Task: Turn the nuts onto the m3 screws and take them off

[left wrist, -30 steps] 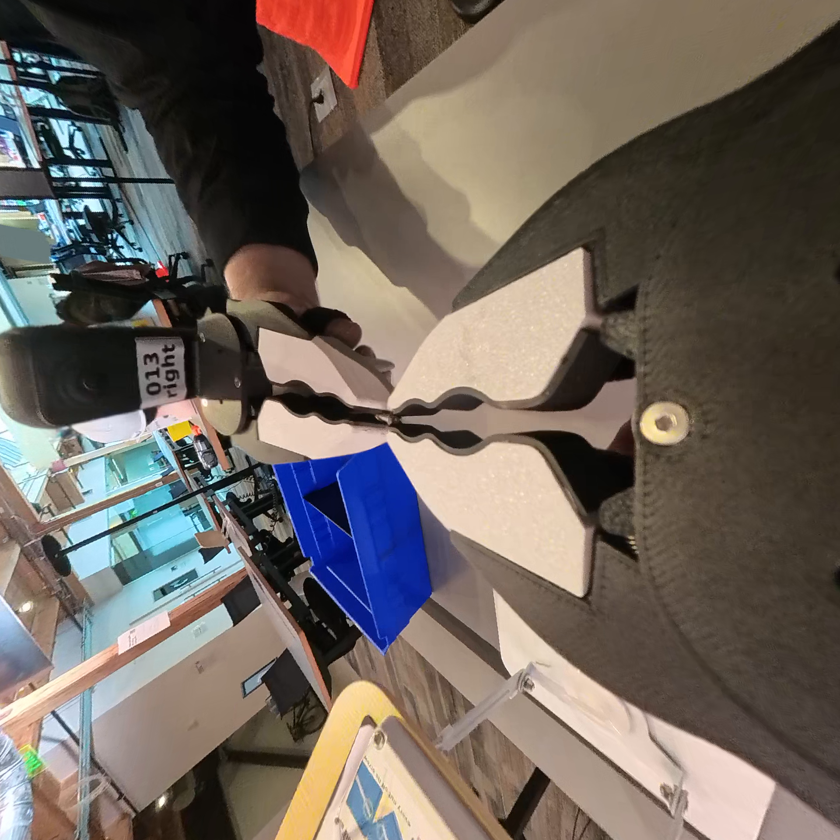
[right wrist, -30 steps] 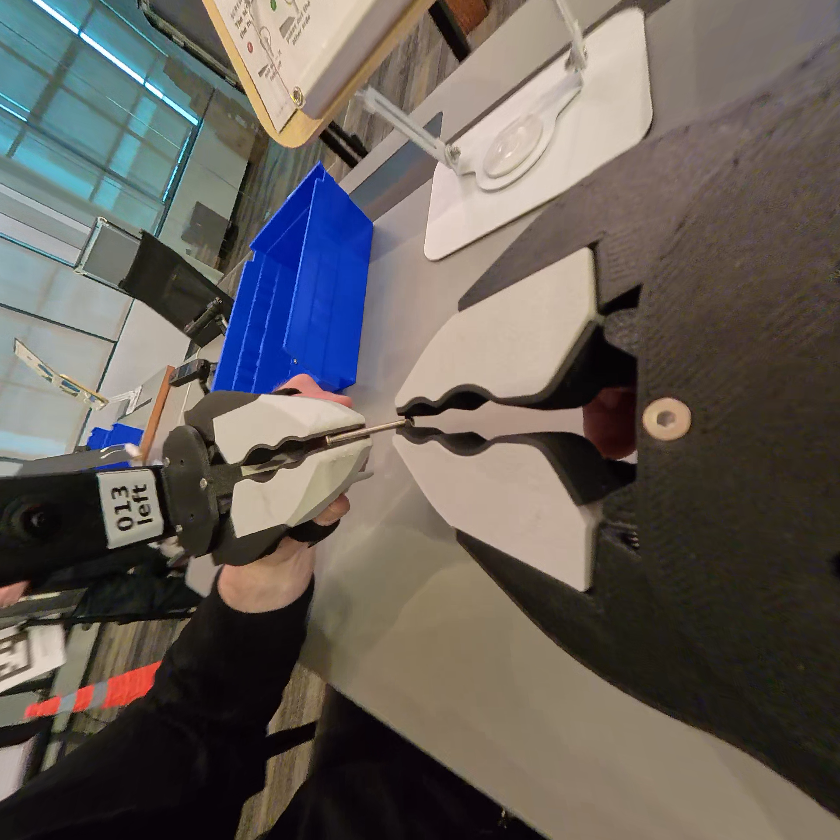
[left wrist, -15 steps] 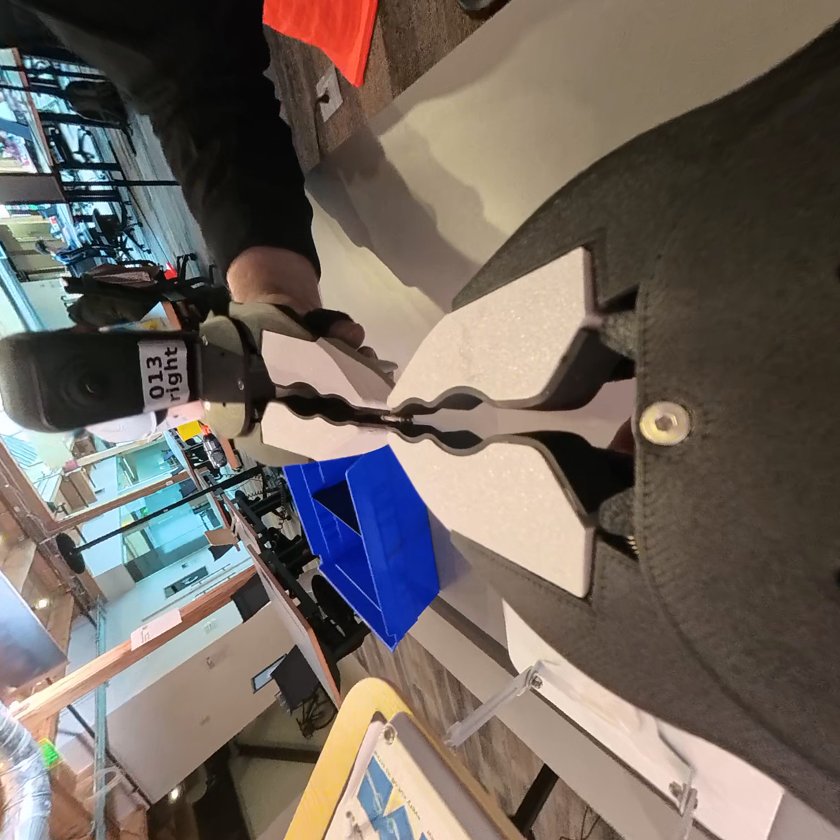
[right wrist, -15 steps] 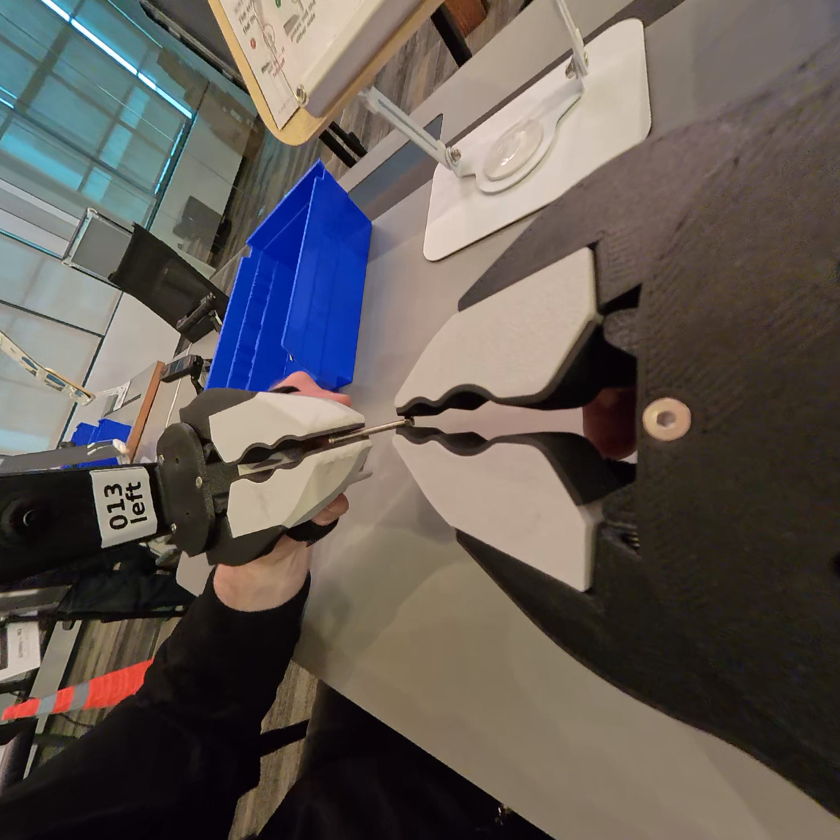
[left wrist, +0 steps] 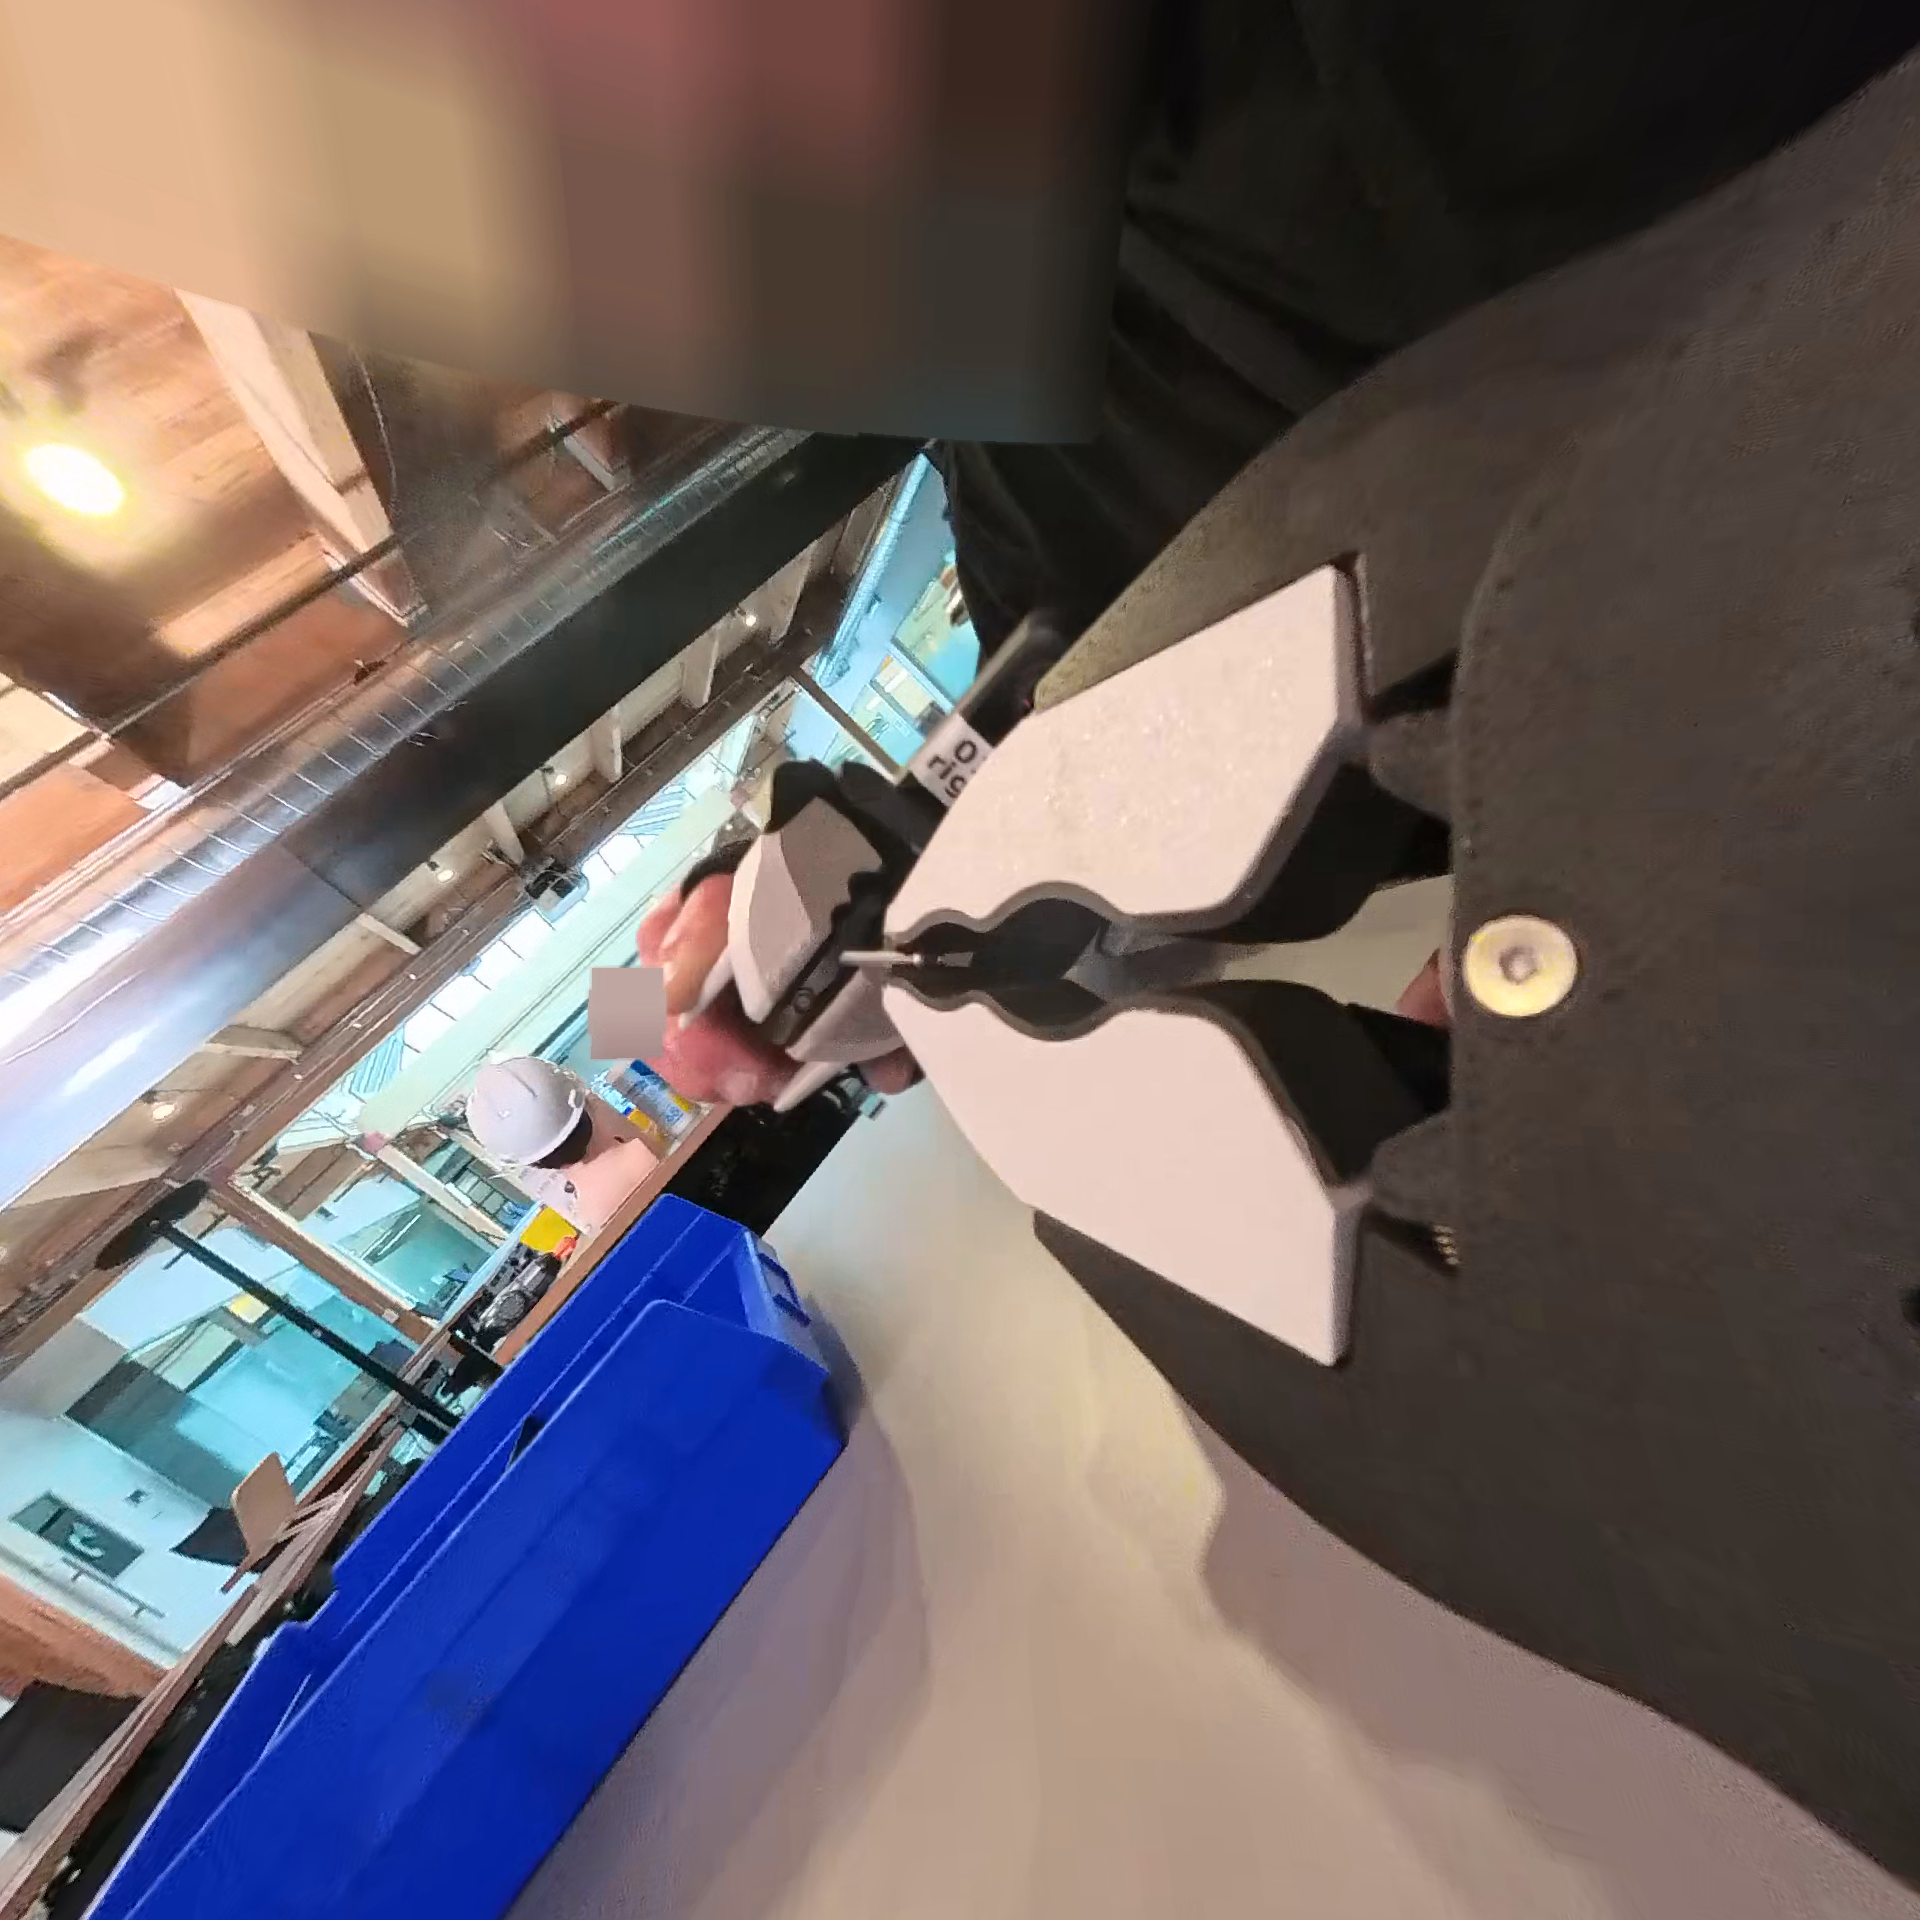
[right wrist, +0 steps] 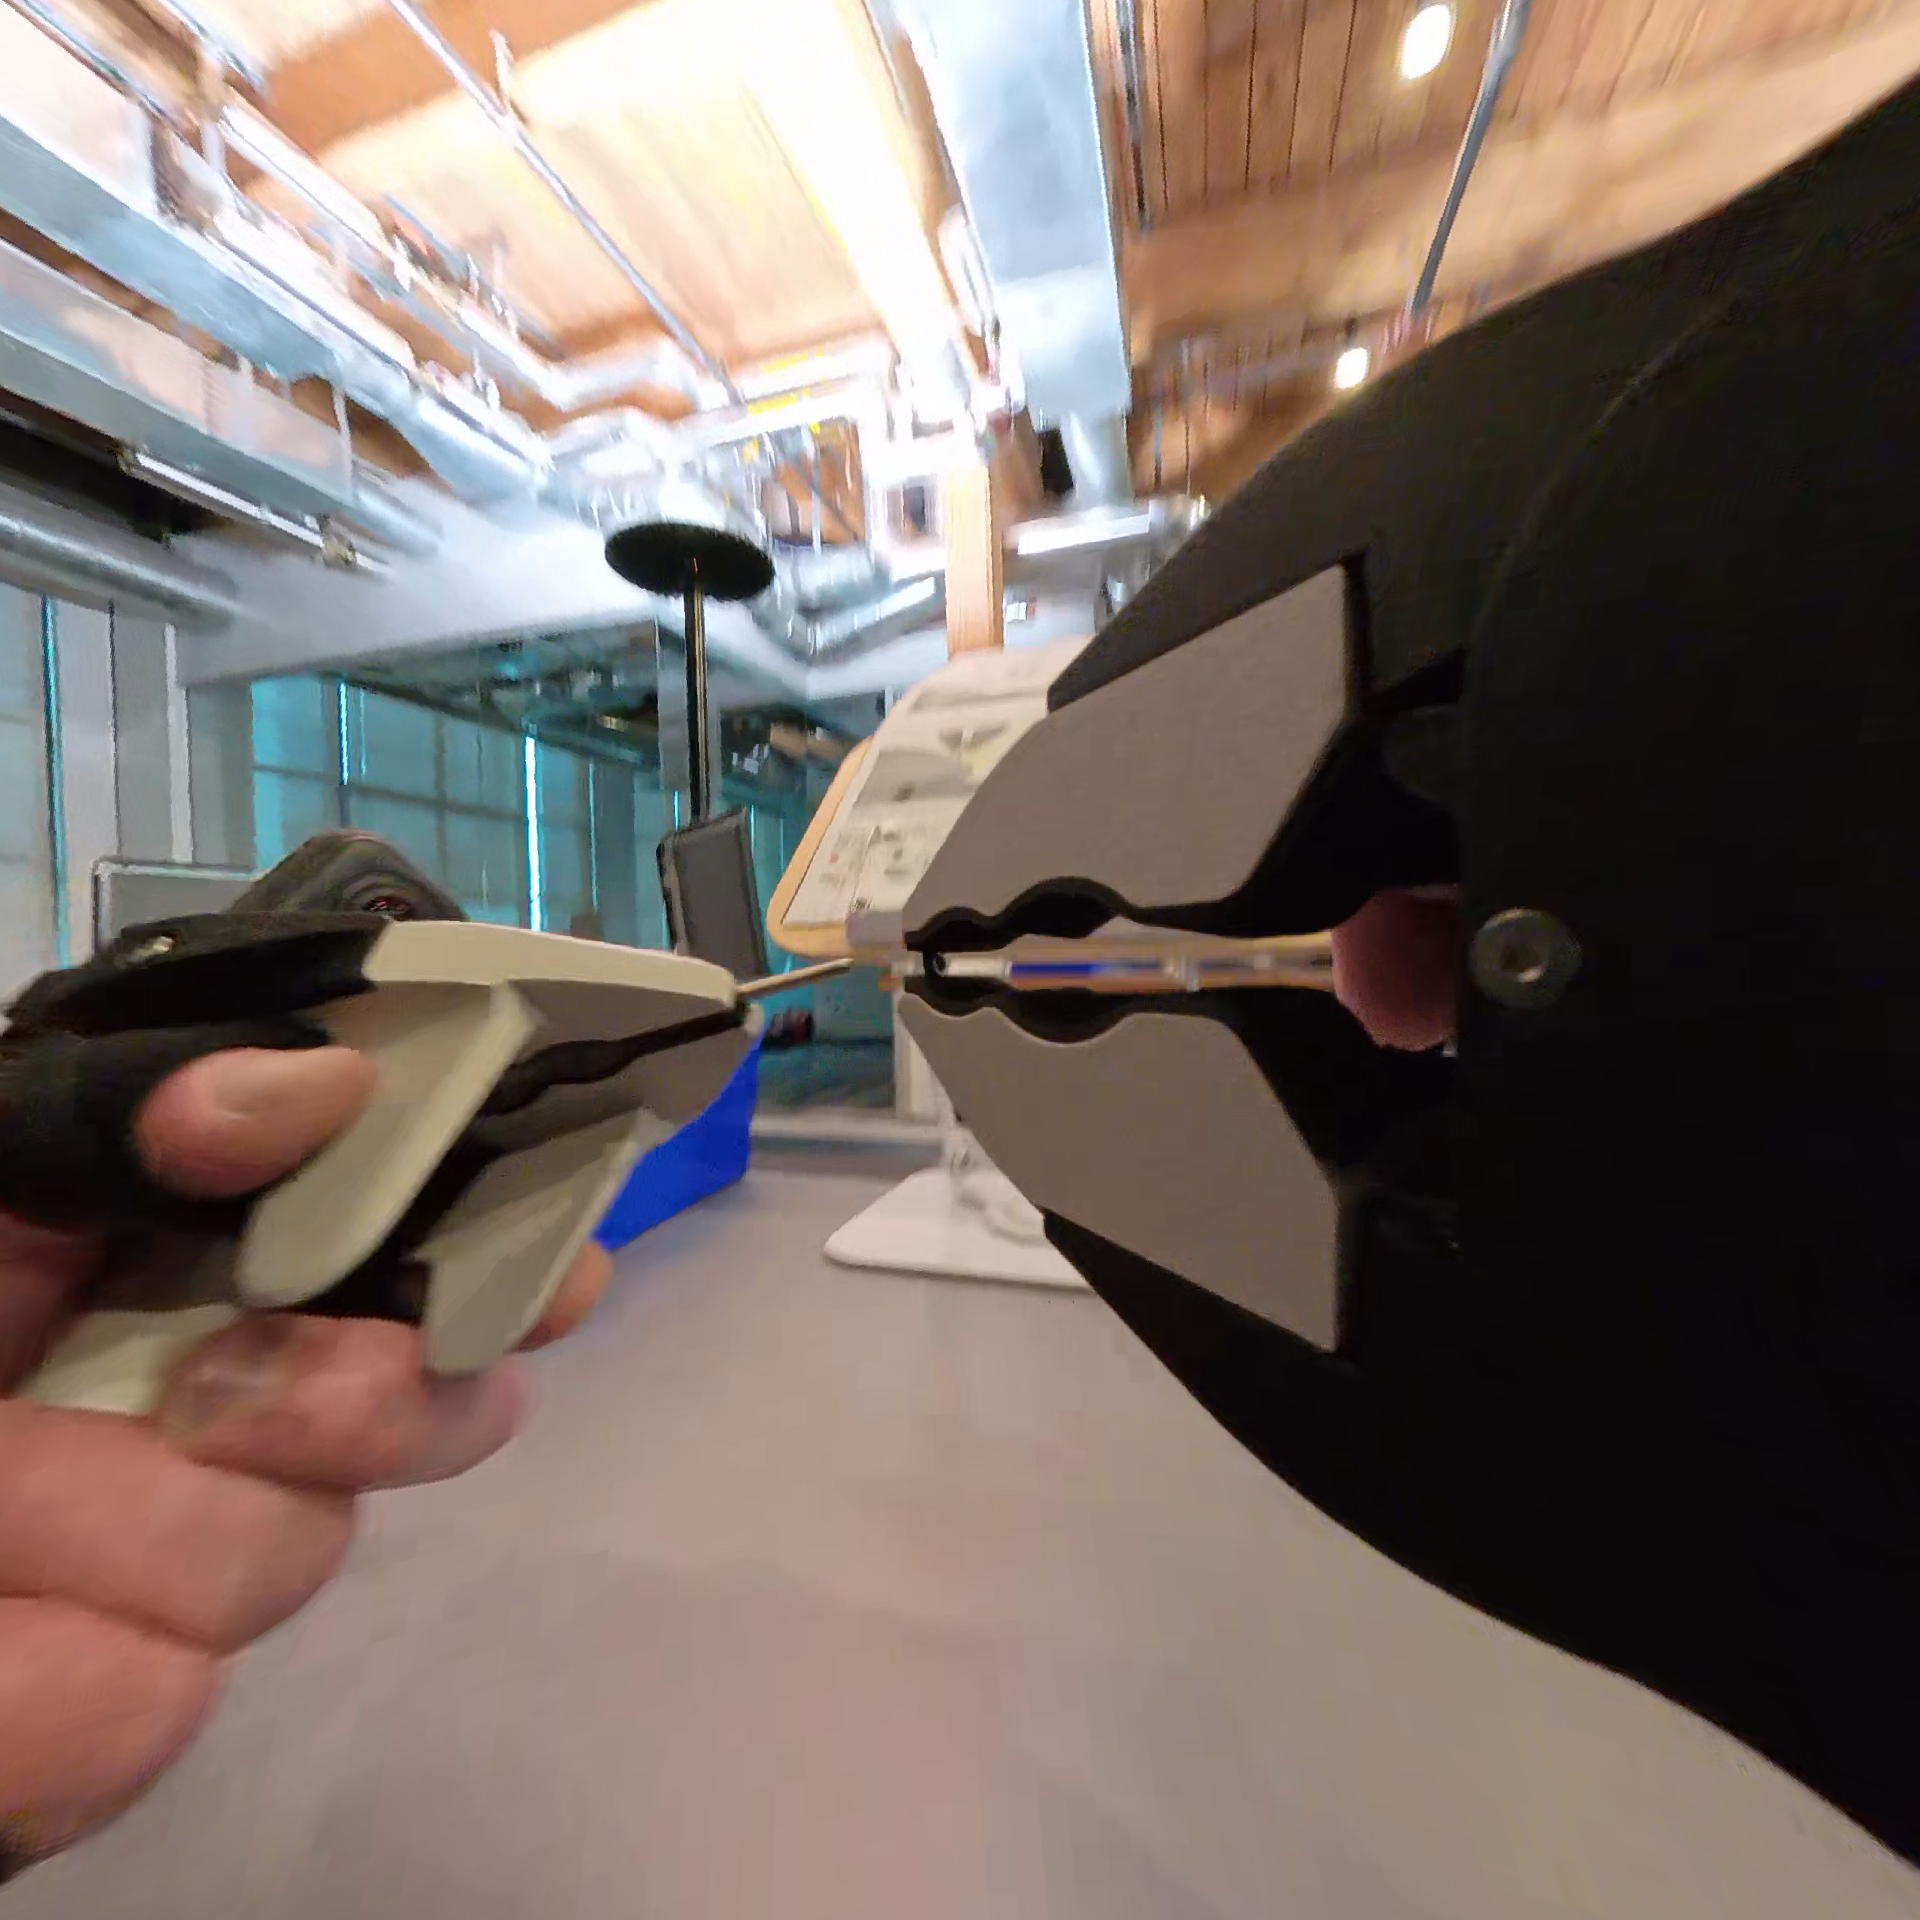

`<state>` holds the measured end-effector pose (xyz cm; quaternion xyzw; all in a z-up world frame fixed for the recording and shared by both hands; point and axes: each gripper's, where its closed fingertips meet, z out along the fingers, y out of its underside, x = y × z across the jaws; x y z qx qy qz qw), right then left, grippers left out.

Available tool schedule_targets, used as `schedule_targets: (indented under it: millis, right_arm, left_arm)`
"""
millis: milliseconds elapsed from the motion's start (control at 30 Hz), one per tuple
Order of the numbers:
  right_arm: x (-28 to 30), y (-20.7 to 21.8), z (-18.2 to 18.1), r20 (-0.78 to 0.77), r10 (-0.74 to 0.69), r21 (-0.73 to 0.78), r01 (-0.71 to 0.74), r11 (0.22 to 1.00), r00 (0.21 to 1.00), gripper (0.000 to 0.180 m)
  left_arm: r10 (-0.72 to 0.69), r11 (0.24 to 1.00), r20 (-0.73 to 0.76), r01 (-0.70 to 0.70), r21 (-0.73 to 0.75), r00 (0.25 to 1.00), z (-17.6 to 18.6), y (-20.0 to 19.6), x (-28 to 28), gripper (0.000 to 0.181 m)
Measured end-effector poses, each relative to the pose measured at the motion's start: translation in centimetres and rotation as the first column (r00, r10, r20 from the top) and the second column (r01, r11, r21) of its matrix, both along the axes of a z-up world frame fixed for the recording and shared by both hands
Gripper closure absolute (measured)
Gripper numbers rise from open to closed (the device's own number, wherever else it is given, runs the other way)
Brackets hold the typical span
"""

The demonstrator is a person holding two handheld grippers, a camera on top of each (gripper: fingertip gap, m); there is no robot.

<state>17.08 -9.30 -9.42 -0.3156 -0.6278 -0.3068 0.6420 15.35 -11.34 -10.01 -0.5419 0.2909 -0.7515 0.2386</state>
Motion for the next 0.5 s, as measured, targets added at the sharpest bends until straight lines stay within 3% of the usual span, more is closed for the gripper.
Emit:
schedule_targets:
  millis: [100, 233, 333, 500]
  right_arm:
    - [0.0, -0.2, -0.7, -0.017, 0.018, -0.067, -0.019, 0.998, 1.000, 0.175]
    - [3.0, 0.4, 0.2, -0.282, -0.042, -0.342, -0.060, 0.938, 0.959, 0.175]
    - [9.0, 1.4, 2.6, -0.402, -0.207, -0.473, -0.008, 0.881, 0.892, 0.175]
    - [20.1, 4.2, 2.8, -0.409, -0.506, -0.651, 0.145, 0.745, 0.760, 0.175]
  left_arm:
    - [0.028, 0.999, 0.031, -0.028, 0.017, 0.999, 0.6, 0.8, -0.6, 0.178]
    - [0.087, 0.983, -0.002, -0.085, 0.160, 0.996, 0.3, 1.5, -1.0, 0.178]
    - [0.172, 0.937, -0.036, -0.153, 0.313, 0.984, -0.1, 2.8, -1.6, 0.178]
    - [0.293, 0.836, -0.048, -0.231, 0.497, 0.955, -0.5, 4.7, -2.1, 0.178]
